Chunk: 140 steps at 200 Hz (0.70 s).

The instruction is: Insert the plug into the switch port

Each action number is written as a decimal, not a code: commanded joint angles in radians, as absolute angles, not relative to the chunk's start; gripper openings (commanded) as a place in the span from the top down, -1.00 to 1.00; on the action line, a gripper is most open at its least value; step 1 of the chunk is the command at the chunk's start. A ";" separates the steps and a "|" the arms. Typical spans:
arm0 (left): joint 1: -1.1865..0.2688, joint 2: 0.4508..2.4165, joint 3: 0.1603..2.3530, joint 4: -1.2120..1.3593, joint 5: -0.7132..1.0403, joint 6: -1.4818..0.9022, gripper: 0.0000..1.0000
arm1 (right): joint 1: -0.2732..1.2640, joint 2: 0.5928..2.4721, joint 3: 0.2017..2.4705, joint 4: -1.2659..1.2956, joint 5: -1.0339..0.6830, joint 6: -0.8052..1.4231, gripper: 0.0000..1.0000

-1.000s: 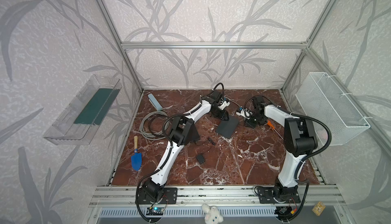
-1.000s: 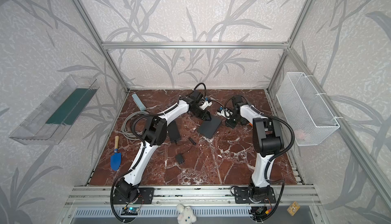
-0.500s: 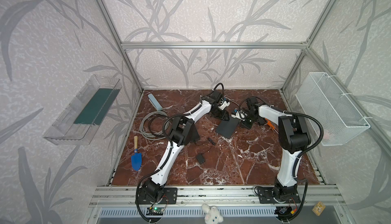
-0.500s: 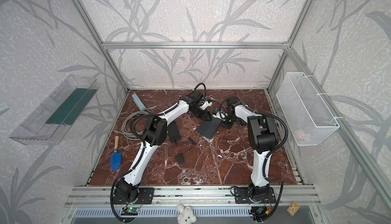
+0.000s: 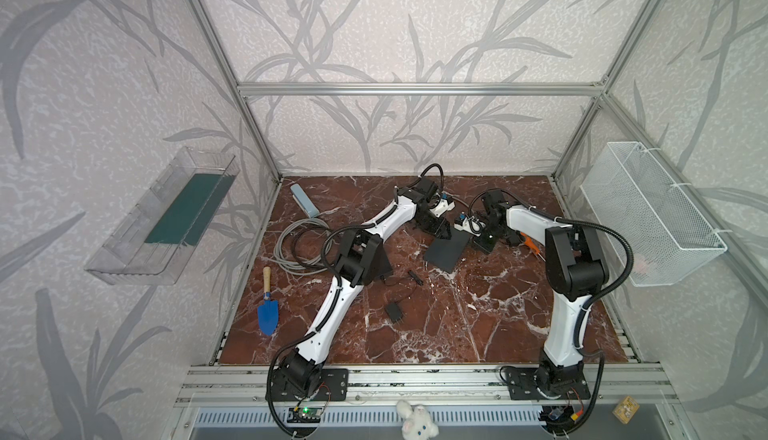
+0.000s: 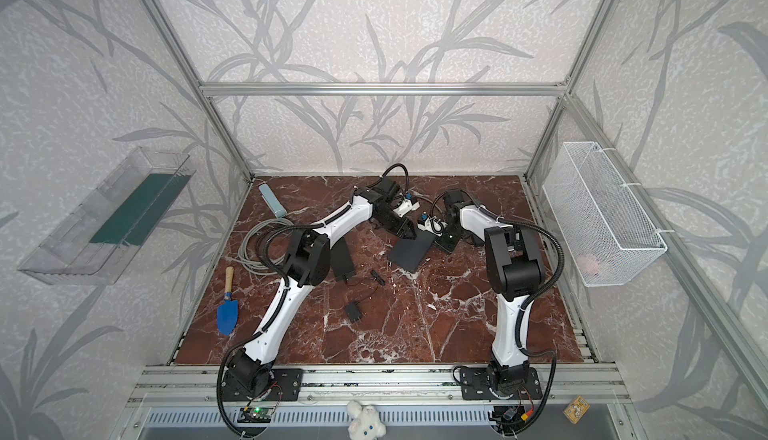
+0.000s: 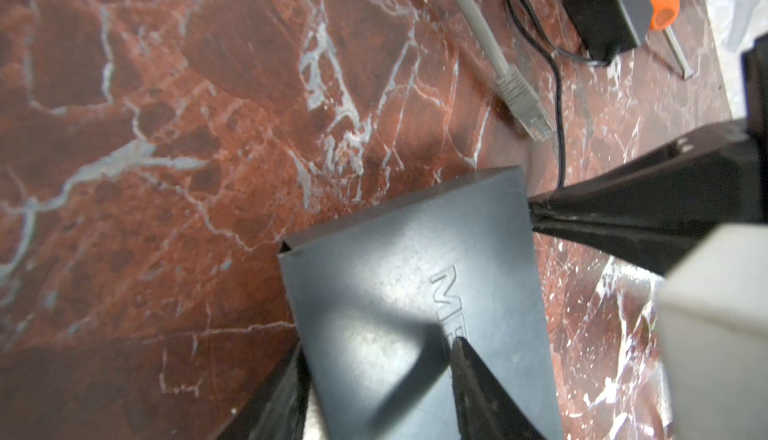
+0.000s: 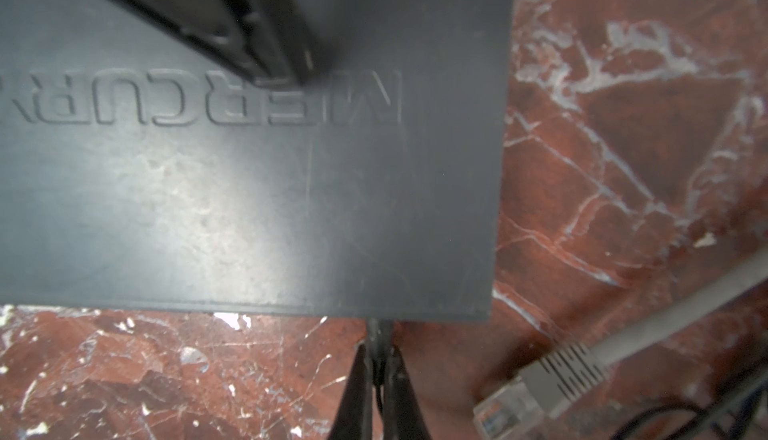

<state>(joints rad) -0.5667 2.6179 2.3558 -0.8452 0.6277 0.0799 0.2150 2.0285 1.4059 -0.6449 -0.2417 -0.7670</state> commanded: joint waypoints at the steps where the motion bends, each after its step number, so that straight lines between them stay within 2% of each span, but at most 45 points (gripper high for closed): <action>1: -0.632 2.670 2.370 -0.975 0.795 0.165 -0.10 | 0.259 2.046 1.465 -0.533 -0.324 -0.741 0.90; 62: -0.656 2.680 2.377 -1.000 0.879 0.204 -0.06 | 0.262 2.042 1.477 -0.436 -0.389 -0.663 0.89; 140: -0.679 2.694 2.397 -1.030 0.898 0.232 -0.05 | 0.285 2.057 1.503 -0.347 -0.425 -0.622 0.86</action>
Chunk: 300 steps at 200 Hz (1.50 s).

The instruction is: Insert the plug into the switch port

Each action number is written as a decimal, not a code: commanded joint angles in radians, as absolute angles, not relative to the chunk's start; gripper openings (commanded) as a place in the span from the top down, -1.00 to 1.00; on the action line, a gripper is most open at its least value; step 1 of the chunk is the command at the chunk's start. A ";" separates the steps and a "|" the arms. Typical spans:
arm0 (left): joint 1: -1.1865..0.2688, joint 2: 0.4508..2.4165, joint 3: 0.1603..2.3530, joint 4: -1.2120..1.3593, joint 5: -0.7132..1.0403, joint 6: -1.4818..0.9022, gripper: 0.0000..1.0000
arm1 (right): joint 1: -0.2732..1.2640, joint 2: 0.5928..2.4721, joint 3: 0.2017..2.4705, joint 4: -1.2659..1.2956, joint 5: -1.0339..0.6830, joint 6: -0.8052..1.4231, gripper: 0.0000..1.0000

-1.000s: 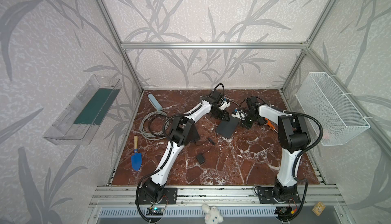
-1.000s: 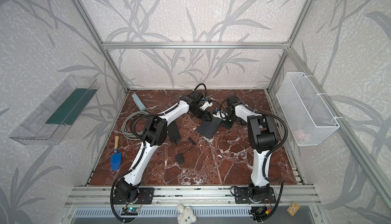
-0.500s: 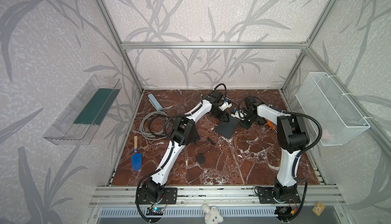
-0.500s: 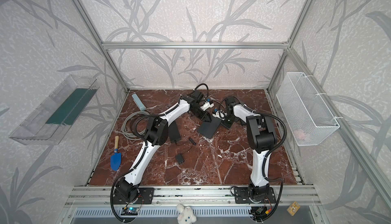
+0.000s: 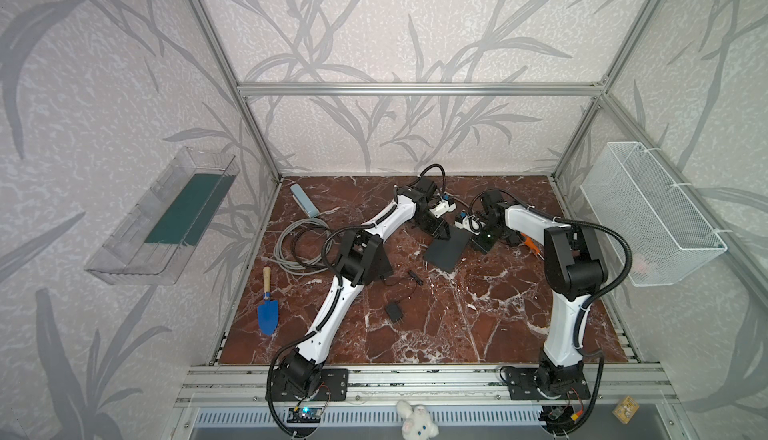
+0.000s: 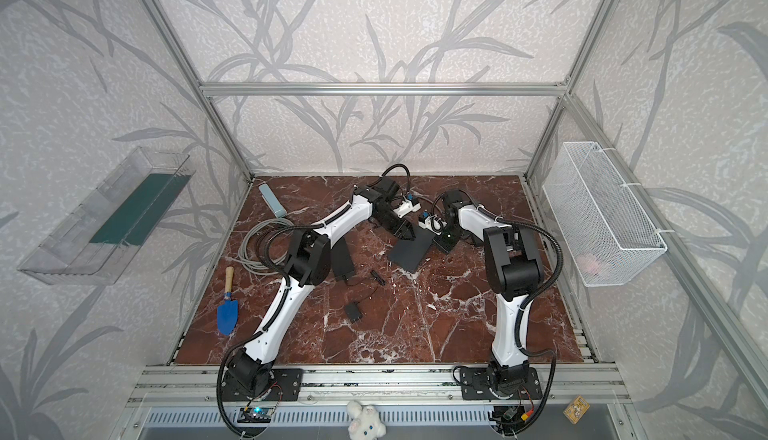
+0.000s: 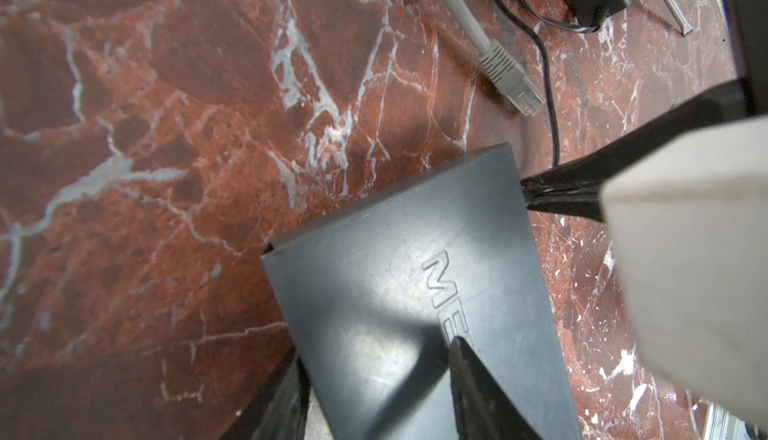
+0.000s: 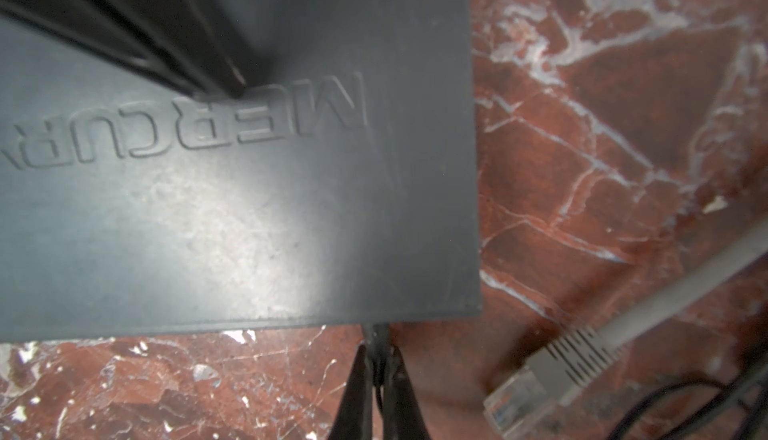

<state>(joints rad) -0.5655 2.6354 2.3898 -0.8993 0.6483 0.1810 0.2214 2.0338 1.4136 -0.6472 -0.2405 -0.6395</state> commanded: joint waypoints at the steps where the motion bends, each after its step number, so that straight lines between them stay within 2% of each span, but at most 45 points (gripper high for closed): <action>1: -0.679 2.694 2.396 -1.031 0.897 0.232 -0.05 | 0.285 2.056 1.502 -0.346 -0.425 -0.622 0.86; 37: -0.668 2.684 2.396 -1.029 0.825 0.204 -0.05 | 0.281 2.025 1.486 -0.350 -0.405 -0.606 0.77; 70: -0.609 2.639 2.388 -0.991 0.608 0.085 -0.08 | 0.236 1.930 1.391 -0.388 -0.384 -0.529 0.40; 110: -0.540 2.557 2.346 -0.926 0.547 0.016 -0.11 | 0.234 1.767 1.230 -0.456 -0.371 -0.484 0.28; 150: -0.536 2.523 2.331 -0.929 0.538 -0.033 -0.12 | 0.187 1.732 1.226 -0.411 -0.146 -0.214 0.21; 193: -0.554 2.436 2.139 -0.879 0.531 -0.106 -0.16 | 0.177 1.919 1.383 -0.498 -0.014 -0.098 0.25; 222: -0.562 2.386 2.023 -0.803 0.549 -0.142 -0.16 | 0.175 1.991 1.431 -0.501 -0.037 -0.081 0.27; 252: -0.576 2.376 1.997 -0.789 0.557 -0.148 -0.17 | 0.173 2.041 1.460 -0.515 -0.041 -0.077 0.29; 267: -0.583 2.373 1.993 -0.784 0.556 -0.151 -0.16 | 0.173 2.067 1.475 -0.523 -0.064 -0.075 0.34; 300: -0.600 2.376 1.984 -0.771 0.571 -0.157 -0.16 | 0.173 2.110 1.507 -0.552 -0.111 -0.073 0.57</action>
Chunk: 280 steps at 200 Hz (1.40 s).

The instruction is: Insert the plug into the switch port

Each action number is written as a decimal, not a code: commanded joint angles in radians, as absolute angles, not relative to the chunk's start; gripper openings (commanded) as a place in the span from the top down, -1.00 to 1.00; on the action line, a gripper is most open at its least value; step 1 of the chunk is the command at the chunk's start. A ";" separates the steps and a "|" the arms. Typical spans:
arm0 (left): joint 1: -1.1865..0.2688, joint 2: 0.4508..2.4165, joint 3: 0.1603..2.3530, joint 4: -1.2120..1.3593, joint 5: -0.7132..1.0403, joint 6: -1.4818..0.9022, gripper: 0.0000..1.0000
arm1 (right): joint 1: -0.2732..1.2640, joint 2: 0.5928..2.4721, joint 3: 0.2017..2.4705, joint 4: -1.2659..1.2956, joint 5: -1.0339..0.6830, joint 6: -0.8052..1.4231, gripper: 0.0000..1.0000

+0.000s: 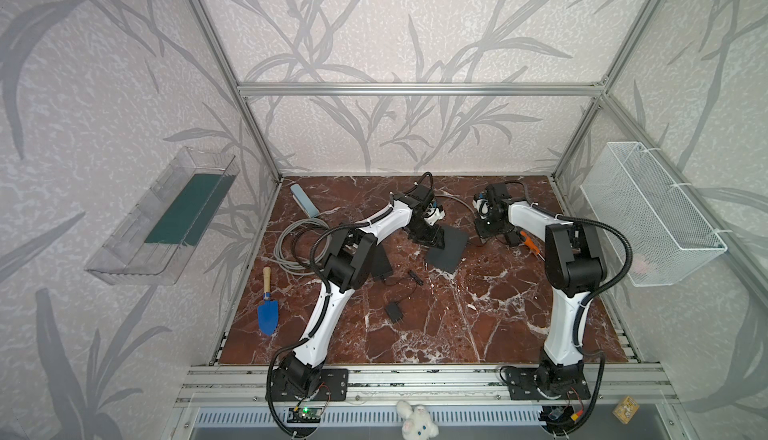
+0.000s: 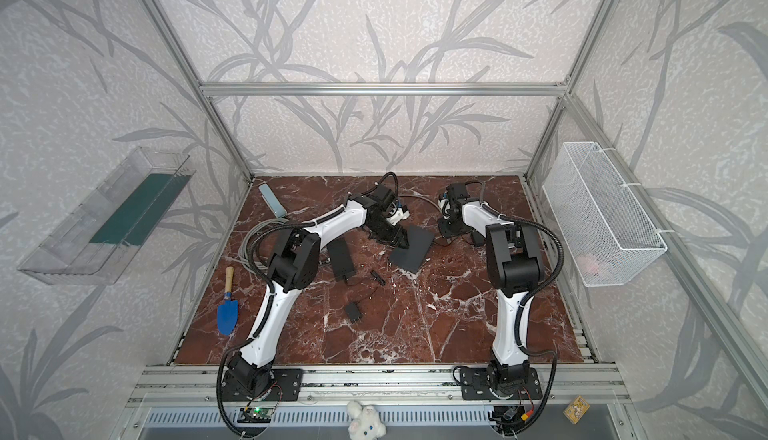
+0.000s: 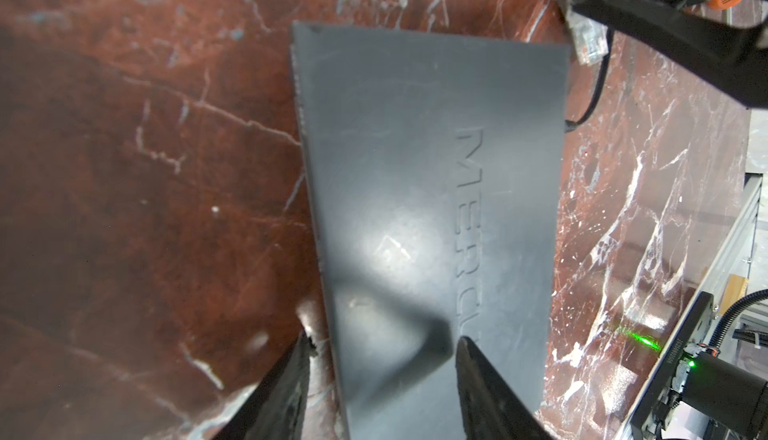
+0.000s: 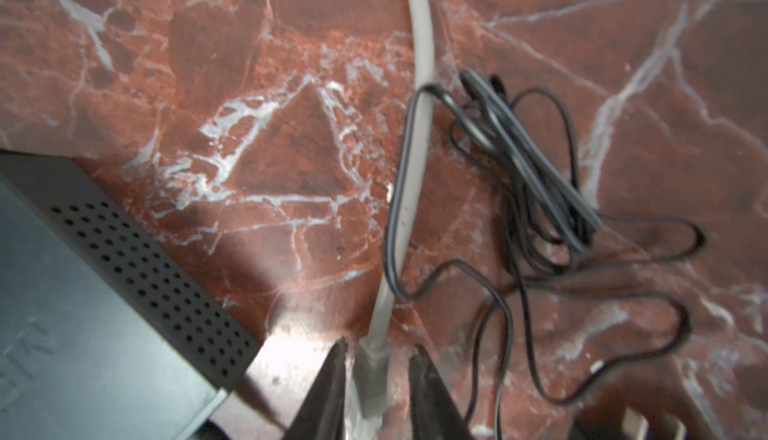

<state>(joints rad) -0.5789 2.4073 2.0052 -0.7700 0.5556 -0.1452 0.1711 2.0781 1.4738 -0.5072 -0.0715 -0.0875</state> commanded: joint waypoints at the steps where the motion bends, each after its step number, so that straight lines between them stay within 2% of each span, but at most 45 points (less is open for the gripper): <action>1: -0.602 2.376 1.983 -0.772 0.571 -0.157 -0.17 | 0.173 2.110 1.508 -0.553 -0.112 -0.073 0.58; 55: -0.651 2.353 1.912 -0.740 0.579 -0.171 -0.15 | 0.173 2.134 1.568 -0.562 -0.198 -0.064 0.77; 129: -0.735 2.247 1.737 -0.552 0.618 -0.348 -0.14 | 0.173 2.078 1.621 -0.554 -0.311 -0.032 0.82; 163: -0.767 2.248 1.739 -0.443 0.650 -0.434 -0.14 | 0.173 2.010 1.554 -0.532 -0.404 0.000 0.83; 207: -0.762 2.187 1.693 -0.276 0.706 -0.545 -0.15 | 0.172 1.911 1.425 -0.525 -0.438 -0.007 0.82; 246: -0.686 2.018 1.610 -0.332 0.626 -0.483 -0.15 | 0.174 1.860 1.350 -0.529 -0.461 -0.009 0.84; 280: -0.628 1.921 1.632 -0.484 0.450 -0.250 -0.14 | 0.187 1.803 1.263 -0.507 -0.458 -0.013 0.86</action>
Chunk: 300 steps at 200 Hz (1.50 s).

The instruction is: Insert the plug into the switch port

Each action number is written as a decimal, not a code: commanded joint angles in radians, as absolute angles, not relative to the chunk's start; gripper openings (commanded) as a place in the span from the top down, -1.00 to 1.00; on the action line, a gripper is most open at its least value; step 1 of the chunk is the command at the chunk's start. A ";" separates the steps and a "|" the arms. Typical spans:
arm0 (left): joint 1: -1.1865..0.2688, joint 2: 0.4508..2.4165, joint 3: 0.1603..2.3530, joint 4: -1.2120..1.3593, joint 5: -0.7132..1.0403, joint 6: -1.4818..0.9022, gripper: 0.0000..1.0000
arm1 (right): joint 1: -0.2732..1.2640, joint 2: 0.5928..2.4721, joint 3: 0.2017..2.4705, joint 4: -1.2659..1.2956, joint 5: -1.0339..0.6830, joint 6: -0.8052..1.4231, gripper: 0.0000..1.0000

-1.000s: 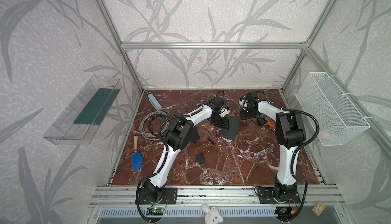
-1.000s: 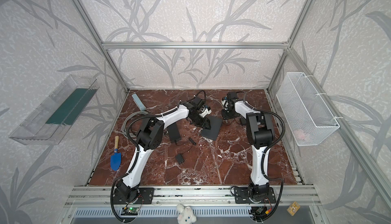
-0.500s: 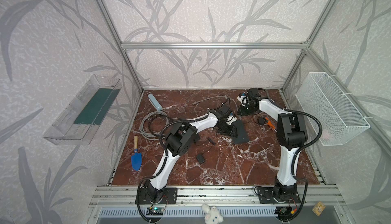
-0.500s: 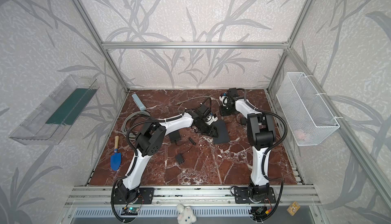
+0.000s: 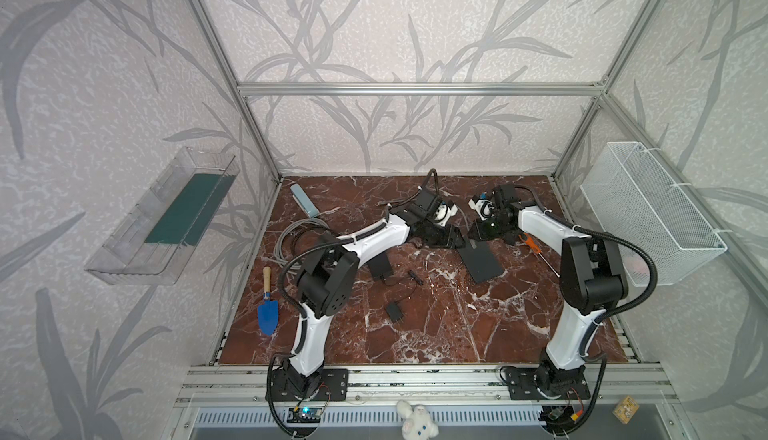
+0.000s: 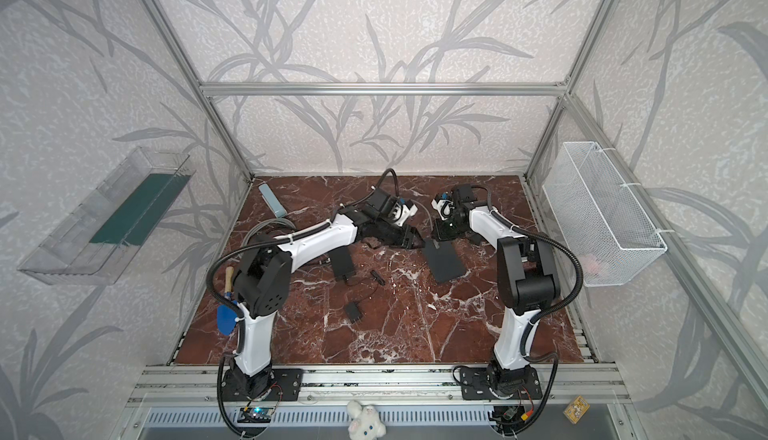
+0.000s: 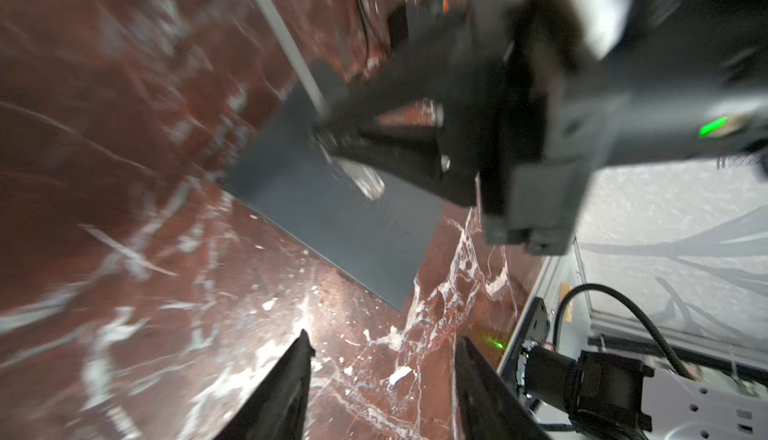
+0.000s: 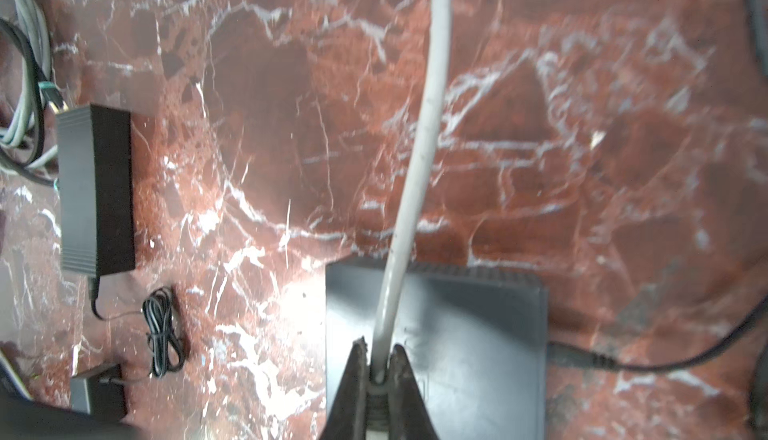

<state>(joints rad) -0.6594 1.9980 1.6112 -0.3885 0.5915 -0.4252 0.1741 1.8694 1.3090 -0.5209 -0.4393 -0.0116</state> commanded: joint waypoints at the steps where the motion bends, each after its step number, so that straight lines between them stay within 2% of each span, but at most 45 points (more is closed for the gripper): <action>1: -0.627 1.918 1.632 -0.485 0.443 -0.240 -0.14 | 0.188 1.800 1.260 -0.505 -0.456 -0.013 0.86; 53: -0.624 1.890 1.591 -0.408 0.263 0.334 -0.20 | 0.274 1.643 1.118 -0.439 -0.296 -0.067 0.89; 76: -0.624 1.889 1.566 -0.354 0.304 0.469 -0.23 | 0.311 1.579 1.056 -0.411 -0.252 -0.077 0.90; 114: -0.624 1.886 1.475 -0.205 0.413 0.546 -0.29 | 0.320 1.516 1.018 -0.420 -0.317 -0.106 0.89; 179: -0.601 1.997 1.598 -0.120 0.570 -0.071 -0.28 | 0.321 1.447 0.985 -0.395 -0.399 -0.035 0.89; 204: -0.580 2.075 1.721 -0.243 0.645 -0.313 -0.24 | 0.322 1.428 0.988 -0.396 -0.377 0.012 0.89; 240: -0.575 2.058 1.596 -0.057 0.717 -0.642 -0.23 | 0.328 1.390 0.893 -0.246 -0.374 0.102 0.89; 262: -0.587 2.040 1.534 0.018 0.718 -0.734 -0.25 | 0.329 1.392 0.868 -0.217 -0.375 0.112 0.89; 300: -0.618 2.051 1.516 -0.024 0.694 -0.754 -0.25 | 0.330 1.367 0.822 -0.164 -0.359 0.129 0.88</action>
<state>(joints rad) -0.5964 2.0682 1.5333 -0.0719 0.6838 -0.6586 0.3237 1.4044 0.8398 -0.2340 -0.3656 0.1043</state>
